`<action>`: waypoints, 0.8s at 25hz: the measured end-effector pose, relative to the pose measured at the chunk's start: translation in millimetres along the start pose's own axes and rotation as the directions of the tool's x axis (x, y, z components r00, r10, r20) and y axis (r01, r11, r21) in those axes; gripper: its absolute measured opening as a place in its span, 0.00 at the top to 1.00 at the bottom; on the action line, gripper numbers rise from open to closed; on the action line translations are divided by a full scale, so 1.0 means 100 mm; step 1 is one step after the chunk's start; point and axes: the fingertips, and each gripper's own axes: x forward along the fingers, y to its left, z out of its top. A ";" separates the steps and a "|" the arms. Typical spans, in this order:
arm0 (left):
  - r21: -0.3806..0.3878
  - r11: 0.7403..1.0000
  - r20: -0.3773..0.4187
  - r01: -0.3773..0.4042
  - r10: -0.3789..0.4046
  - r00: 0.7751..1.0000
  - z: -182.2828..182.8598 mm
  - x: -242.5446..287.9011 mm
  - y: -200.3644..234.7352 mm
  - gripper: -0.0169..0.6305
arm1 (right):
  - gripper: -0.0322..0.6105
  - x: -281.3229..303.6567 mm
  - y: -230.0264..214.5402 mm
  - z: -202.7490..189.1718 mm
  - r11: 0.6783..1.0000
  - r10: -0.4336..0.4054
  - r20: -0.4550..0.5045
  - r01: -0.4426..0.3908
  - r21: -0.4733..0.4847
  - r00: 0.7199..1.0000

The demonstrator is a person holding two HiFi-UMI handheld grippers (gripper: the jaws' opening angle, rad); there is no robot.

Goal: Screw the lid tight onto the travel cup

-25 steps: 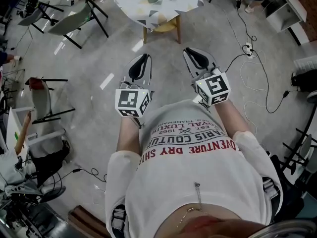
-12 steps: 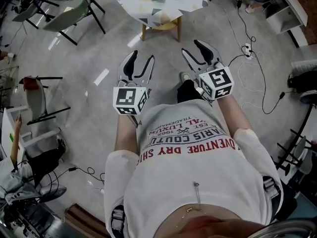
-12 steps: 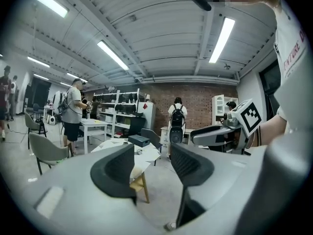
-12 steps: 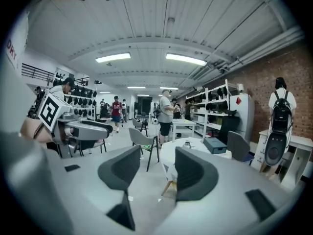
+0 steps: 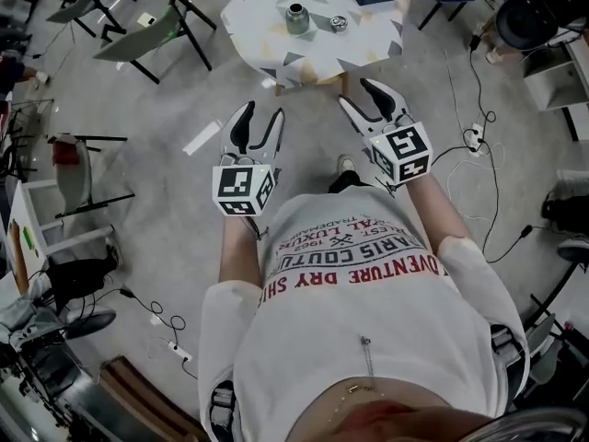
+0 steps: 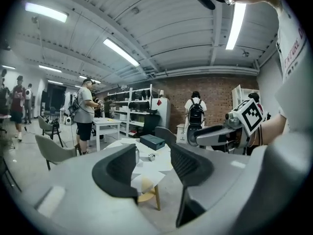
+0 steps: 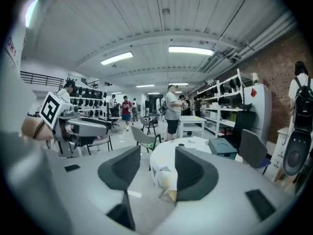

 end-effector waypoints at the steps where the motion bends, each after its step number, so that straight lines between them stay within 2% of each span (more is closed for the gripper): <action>1: -0.002 1.000 0.000 -0.015 0.015 1.000 0.04 0.15 -0.02 0.64 | 0.65 0.05 -0.16 0.00 1.000 0.018 -0.009 -0.018 -0.003 1.000; 10: -0.036 0.994 -0.044 -0.099 0.097 0.994 0.01 1.26 -0.17 0.64 | 0.65 0.44 -1.24 -0.21 0.990 0.135 -0.113 -0.139 -0.033 0.984; 14: -0.020 0.995 -0.095 -0.098 0.096 0.991 -0.09 1.58 -0.12 0.63 | 0.65 0.69 -1.51 -0.33 0.986 0.155 -0.168 -0.163 -0.038 0.974; 20: -0.013 0.996 -0.149 -0.086 0.083 0.985 -0.27 2.09 0.23 0.62 | 0.65 1.23 -1.81 -0.55 0.982 0.169 -0.270 -0.186 -0.035 0.948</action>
